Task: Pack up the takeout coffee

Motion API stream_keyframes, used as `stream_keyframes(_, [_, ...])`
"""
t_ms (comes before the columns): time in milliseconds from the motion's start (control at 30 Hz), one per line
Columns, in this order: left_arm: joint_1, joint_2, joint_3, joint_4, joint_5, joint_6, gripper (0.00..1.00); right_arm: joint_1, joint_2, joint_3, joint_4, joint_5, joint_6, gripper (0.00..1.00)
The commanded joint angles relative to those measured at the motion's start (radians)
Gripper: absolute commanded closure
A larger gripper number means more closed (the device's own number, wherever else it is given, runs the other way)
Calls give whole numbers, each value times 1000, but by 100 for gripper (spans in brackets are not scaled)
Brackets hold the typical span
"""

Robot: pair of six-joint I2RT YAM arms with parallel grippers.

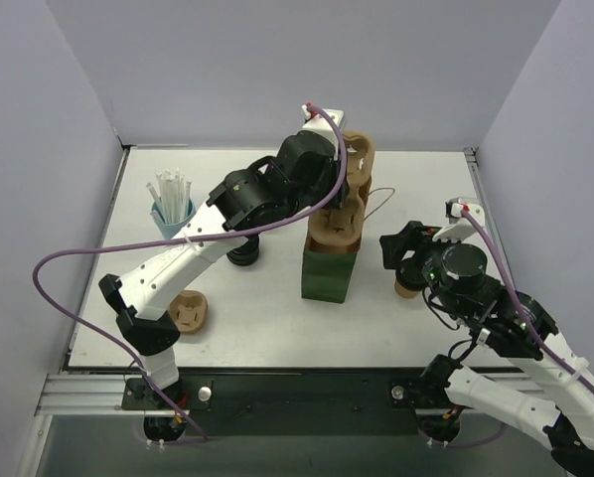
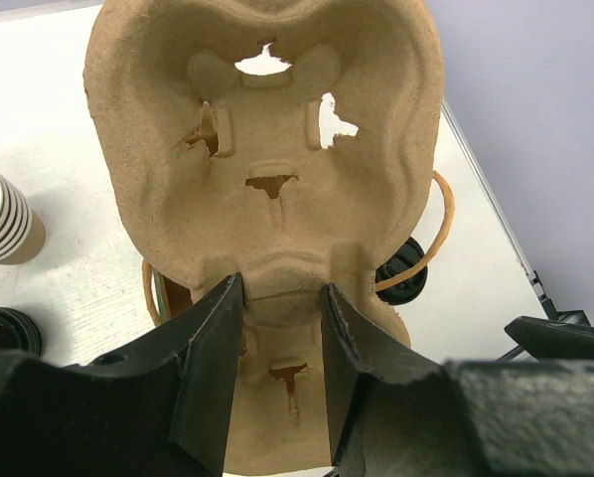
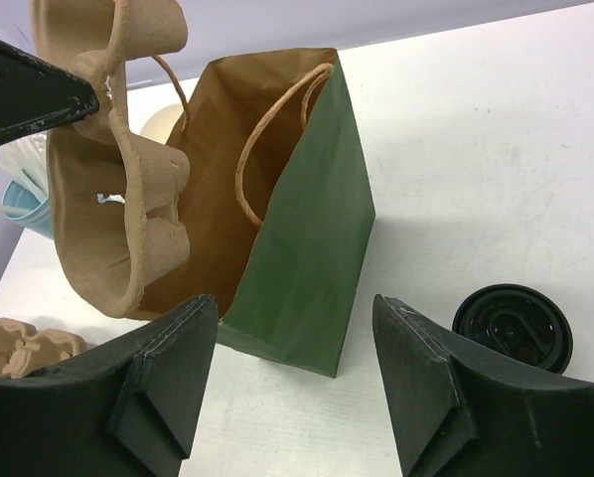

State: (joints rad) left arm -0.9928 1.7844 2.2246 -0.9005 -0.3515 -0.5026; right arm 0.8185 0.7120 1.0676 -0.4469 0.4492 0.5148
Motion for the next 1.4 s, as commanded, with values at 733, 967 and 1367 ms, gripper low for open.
stream_keyframes(733, [49,17,-134,80,48,4,87,-248,303,201,155,-135,63,39])
stream_keyframes(967, [62,21,-137,86,40,7,87,-265,348,199,197,-196,77,39])
stream_keyframes(1367, [80,43,-103,75,46,6,88,-274,302,192,215,-284,146,44])
